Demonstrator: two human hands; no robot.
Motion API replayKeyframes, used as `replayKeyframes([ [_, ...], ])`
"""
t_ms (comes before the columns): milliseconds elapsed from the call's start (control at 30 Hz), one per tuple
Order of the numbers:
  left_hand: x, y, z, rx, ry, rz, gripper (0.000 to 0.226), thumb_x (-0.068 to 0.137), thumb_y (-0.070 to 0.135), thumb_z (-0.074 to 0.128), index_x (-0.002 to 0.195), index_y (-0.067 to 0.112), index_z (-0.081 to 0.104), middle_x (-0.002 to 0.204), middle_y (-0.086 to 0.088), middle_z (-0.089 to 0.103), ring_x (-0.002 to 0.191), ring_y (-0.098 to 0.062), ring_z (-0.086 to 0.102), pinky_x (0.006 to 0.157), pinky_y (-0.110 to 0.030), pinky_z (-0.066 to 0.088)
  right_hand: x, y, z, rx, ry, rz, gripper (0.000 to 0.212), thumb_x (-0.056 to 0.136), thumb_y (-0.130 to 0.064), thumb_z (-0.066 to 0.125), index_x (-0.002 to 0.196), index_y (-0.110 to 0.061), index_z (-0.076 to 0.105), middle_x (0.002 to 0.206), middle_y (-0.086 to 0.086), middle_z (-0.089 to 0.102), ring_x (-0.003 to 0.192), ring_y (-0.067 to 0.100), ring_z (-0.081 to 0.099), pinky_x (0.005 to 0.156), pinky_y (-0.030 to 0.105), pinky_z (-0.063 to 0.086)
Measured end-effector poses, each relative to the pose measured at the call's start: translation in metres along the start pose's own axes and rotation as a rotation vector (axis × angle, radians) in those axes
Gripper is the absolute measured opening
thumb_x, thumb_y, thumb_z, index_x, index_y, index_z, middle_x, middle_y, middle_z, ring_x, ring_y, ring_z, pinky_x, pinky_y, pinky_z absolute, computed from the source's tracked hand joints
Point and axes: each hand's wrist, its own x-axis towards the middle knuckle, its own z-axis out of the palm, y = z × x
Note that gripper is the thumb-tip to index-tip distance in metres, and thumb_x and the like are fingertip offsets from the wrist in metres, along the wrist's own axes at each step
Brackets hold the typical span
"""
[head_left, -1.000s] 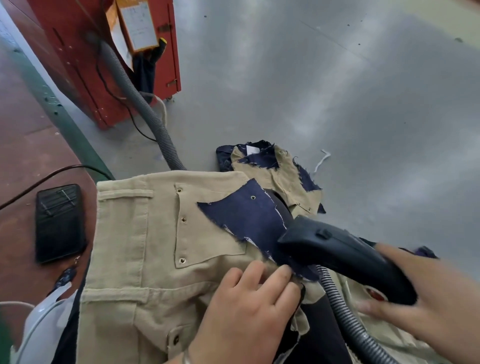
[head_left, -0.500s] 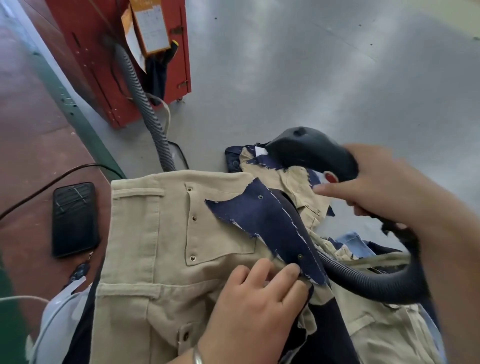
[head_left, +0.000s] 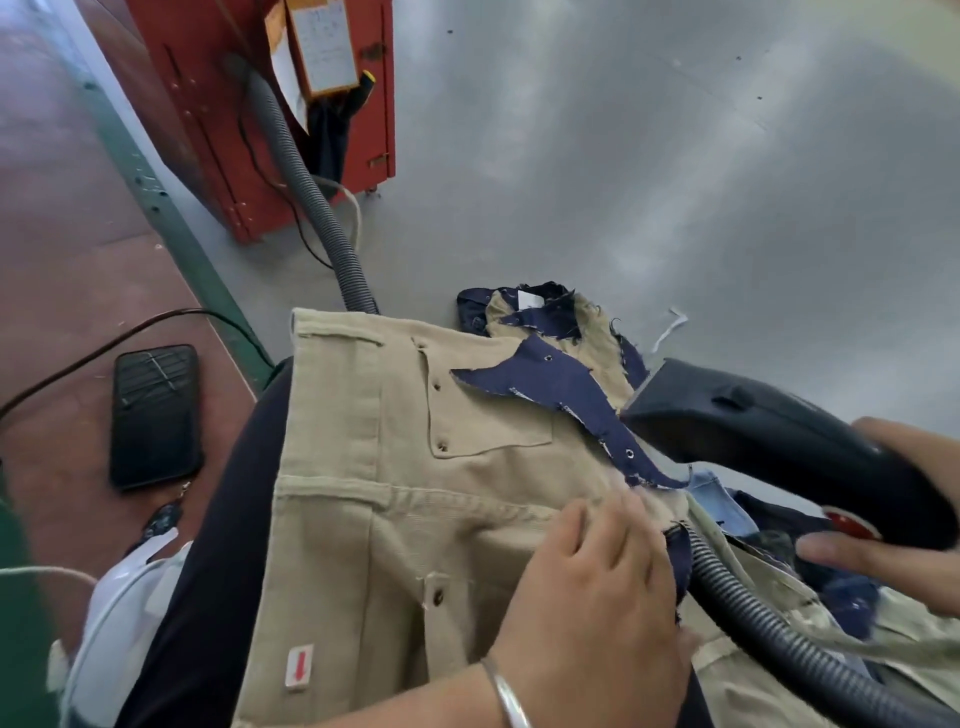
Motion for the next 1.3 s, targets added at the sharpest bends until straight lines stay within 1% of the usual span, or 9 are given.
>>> replayKeyframes([
  [167,-0.001,0.007,-0.004,0.043,-0.131,-0.027,0.067,0.065,0.076,0.051,0.092,0.018,0.074,0.116,-0.013,0.067,0.096,-0.019,0.063,0.081,-0.025,0.05,0.013,-0.093,0.002,-0.142,-0.026,-0.121,0.041,0.055,-0.084,0.052,0.084,-0.055,0.045,0.074,-0.036,0.057,0.041,-0.006,0.046,0.039,0.026,0.042],
  [233,0.0,0.007,-0.003,0.1,-0.123,-0.026,0.068,0.065,0.078,0.05,0.092,0.02,0.074,0.112,-0.012,0.068,0.096,-0.02,0.063,0.082,-0.027,0.05,0.02,-0.117,0.002,-0.17,-0.139,-0.139,0.034,0.061,-0.079,0.056,0.082,-0.058,0.04,0.069,-0.025,0.059,0.05,-0.004,0.048,0.049,0.026,0.042],
  [400,0.002,0.002,0.001,0.142,-0.06,0.003,0.063,0.076,0.07,0.042,0.101,0.019,0.068,0.112,-0.008,0.066,0.103,-0.022,0.058,0.089,-0.032,0.048,0.052,-0.155,0.002,-0.284,-0.158,-0.227,0.034,0.076,-0.064,0.067,0.078,-0.047,0.037,0.066,-0.016,0.049,0.058,-0.002,0.042,0.049,0.022,0.03],
  [667,-0.001,0.01,0.008,0.151,-0.031,0.043,0.067,0.07,0.077,0.046,0.101,0.023,0.071,0.11,-0.004,0.069,0.099,-0.017,0.061,0.084,-0.024,0.05,0.109,-0.197,0.017,-0.118,-0.082,-0.359,0.033,0.075,-0.047,0.076,0.082,-0.032,0.046,0.073,-0.011,0.05,0.067,0.017,0.052,0.051,0.027,0.035],
  [900,-0.01,0.006,0.008,-0.014,0.025,-0.023,0.05,0.069,0.062,0.051,0.089,0.022,0.072,0.115,-0.006,0.067,0.093,-0.017,0.064,0.079,-0.022,0.051,0.124,-0.158,-0.01,0.152,0.073,-0.237,0.032,0.072,-0.041,0.079,0.078,-0.024,0.052,0.066,-0.001,0.059,0.061,0.023,0.061,0.063,0.04,0.053],
  [1033,-0.008,0.006,0.009,-0.073,0.074,0.0,0.048,0.062,0.066,0.06,0.084,0.024,0.072,0.131,-0.002,0.058,0.09,-0.015,0.063,0.074,-0.02,0.051,0.077,-0.131,-0.039,0.224,0.048,-0.183,0.038,0.06,-0.053,0.078,0.082,-0.03,0.057,0.056,-0.009,0.065,0.039,0.009,0.06,0.034,0.024,0.044],
  [1100,-0.006,0.007,0.007,-0.058,0.045,0.013,0.047,0.064,0.066,0.058,0.084,0.026,0.073,0.133,-0.001,0.057,0.089,-0.014,0.063,0.071,-0.018,0.049,0.051,-0.125,-0.042,0.167,-0.013,-0.138,0.04,0.054,-0.061,0.078,0.082,-0.043,0.056,0.053,-0.021,0.062,0.033,0.002,0.055,0.029,0.017,0.036],
  [1233,-0.003,0.01,0.007,-0.024,0.028,0.019,0.052,0.064,0.07,0.059,0.087,0.026,0.073,0.118,0.0,0.067,0.097,-0.014,0.064,0.076,-0.019,0.049,0.023,-0.112,-0.024,-0.032,-0.049,-0.171,0.041,0.058,-0.075,0.075,0.082,-0.058,0.047,0.068,-0.038,0.059,0.049,-0.006,0.057,0.039,0.026,0.037],
  [1300,-0.002,0.01,0.008,-0.028,0.041,0.02,0.053,0.063,0.069,0.058,0.088,0.025,0.072,0.112,0.0,0.069,0.097,-0.014,0.063,0.079,-0.02,0.049,0.017,-0.111,-0.01,-0.146,-0.088,-0.169,0.045,0.061,-0.071,0.075,0.084,-0.064,0.037,0.064,-0.025,0.06,0.05,-0.001,0.052,0.046,0.026,0.035],
])
